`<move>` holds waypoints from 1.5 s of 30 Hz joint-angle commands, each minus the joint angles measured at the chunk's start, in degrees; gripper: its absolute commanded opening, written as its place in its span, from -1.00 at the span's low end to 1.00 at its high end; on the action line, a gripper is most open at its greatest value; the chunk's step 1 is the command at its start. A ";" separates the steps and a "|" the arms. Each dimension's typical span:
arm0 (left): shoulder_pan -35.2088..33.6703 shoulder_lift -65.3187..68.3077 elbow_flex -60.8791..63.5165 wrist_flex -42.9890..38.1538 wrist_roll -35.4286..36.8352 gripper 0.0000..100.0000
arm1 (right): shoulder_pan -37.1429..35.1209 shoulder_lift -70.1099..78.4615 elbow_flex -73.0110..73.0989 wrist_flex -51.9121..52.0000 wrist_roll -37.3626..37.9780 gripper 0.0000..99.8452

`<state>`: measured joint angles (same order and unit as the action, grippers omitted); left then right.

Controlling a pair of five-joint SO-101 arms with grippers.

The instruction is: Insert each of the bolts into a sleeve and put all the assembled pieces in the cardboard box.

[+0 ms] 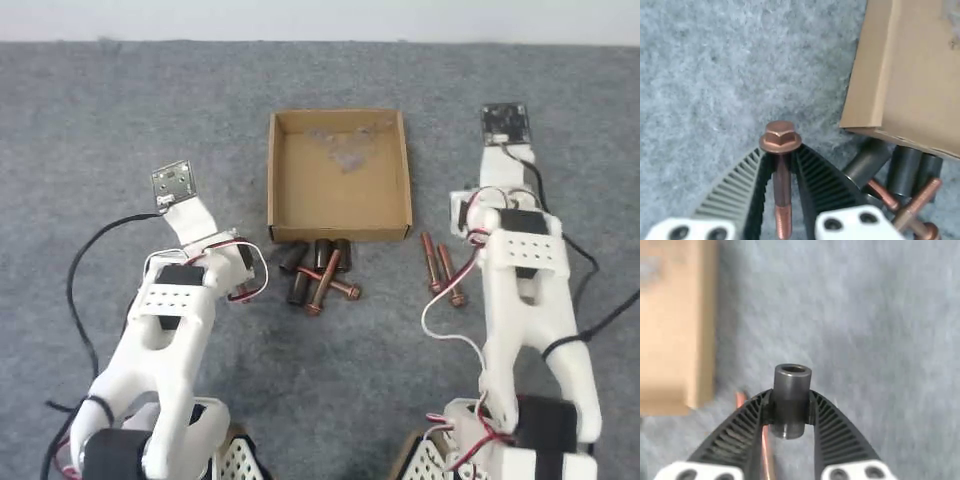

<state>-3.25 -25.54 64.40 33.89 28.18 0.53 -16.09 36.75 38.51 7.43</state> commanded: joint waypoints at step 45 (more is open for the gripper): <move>-0.18 -1.76 -1.19 -1.41 -0.70 -0.98 | -22.64 -4.44 58.73 -101.93 -16.88 -0.99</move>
<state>-3.25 -25.54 64.48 33.89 28.18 -21.98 -18.29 94.33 -63.56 -8.92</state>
